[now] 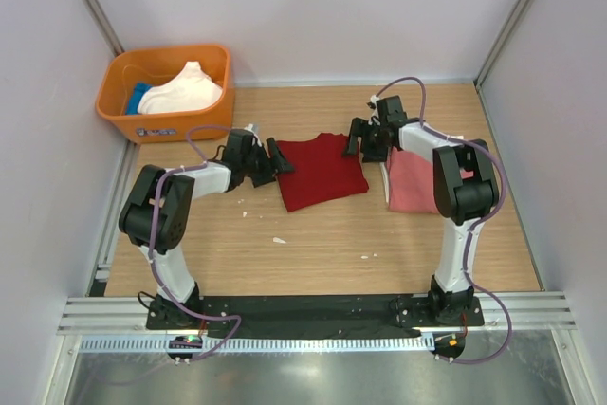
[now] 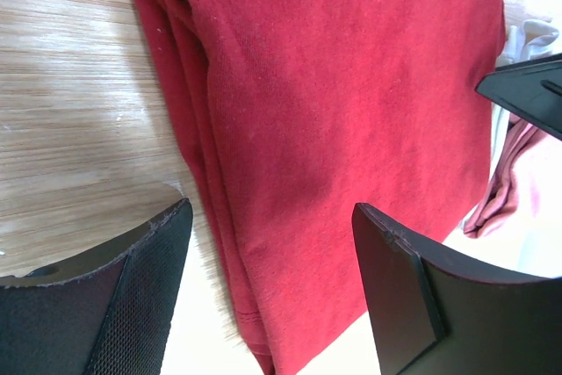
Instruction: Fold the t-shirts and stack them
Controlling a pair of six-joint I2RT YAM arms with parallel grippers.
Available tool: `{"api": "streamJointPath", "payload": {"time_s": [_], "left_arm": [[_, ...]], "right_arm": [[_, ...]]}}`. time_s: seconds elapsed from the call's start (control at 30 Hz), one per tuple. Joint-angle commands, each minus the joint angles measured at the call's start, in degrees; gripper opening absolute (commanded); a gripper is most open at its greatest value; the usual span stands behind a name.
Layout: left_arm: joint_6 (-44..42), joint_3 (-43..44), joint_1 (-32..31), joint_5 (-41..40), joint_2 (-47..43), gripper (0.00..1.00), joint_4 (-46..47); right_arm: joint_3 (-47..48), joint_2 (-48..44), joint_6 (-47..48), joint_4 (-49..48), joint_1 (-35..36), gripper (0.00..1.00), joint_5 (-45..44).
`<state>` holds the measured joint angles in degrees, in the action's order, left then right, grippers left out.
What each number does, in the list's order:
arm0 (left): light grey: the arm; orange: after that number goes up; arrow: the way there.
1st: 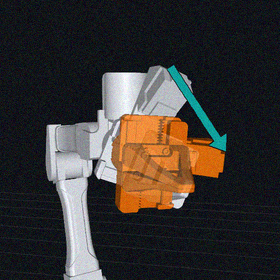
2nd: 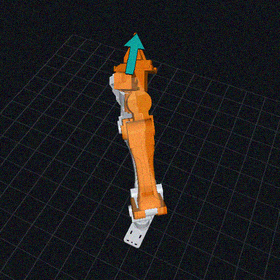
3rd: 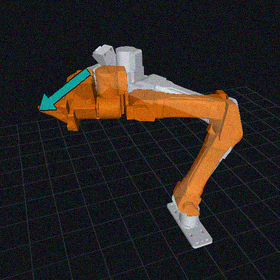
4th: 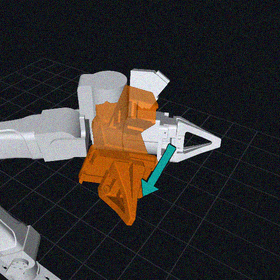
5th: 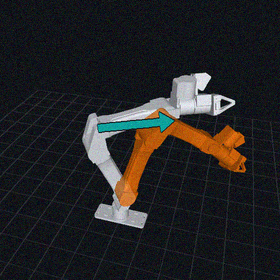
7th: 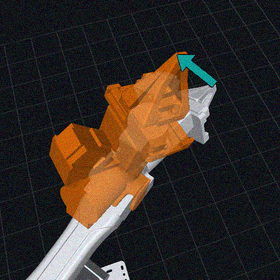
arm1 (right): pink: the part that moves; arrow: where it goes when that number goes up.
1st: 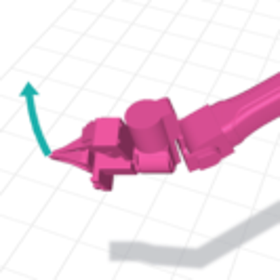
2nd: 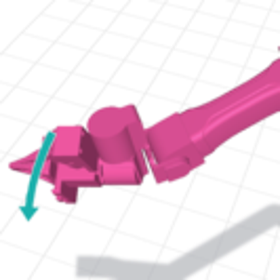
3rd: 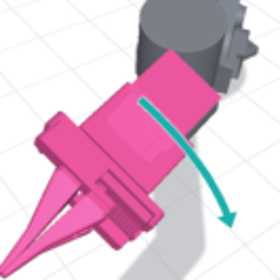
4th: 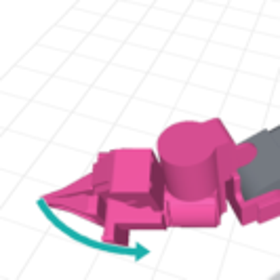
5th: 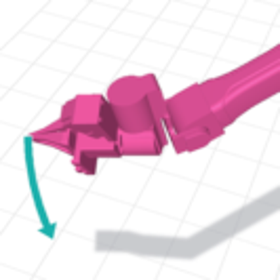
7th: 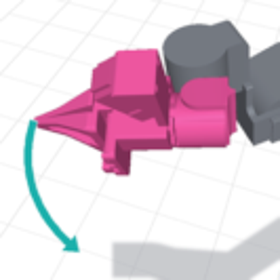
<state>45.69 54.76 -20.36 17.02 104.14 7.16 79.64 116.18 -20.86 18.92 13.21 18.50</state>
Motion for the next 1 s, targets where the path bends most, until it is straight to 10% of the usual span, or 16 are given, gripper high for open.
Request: {"api": "streamJointPath", "payload": {"time_s": [0.0, 0.5, 0.77, 0.97], "left_arm": [[0.89, -2.03, -0.73, 0.12, 1.24, 0.75, 0.49], [0.54, -4.66, -1.17, -1.46, -0.25, 0.72, -0.83], [-0.25, -3.26, -1.61, -1.02, 2.12, 0.17, 0.13], [-4.20, 4.02, -3.10, -3.30, 1.60, 0.00, -6.98]], "right_arm": [[0.87, 2.91, 0.38, 2.17, 0.76, 0.77, 2.07], [4.91, 7.13, 1.88, 8.50, 5.68, 0.53, -9.00], [3.34, 3.45, 1.53, 6.67, 9.11, 0.05, -11.99], [-0.70, -6.99, 2.32, 4.46, 12.97, 0.01, -23.06]]}}
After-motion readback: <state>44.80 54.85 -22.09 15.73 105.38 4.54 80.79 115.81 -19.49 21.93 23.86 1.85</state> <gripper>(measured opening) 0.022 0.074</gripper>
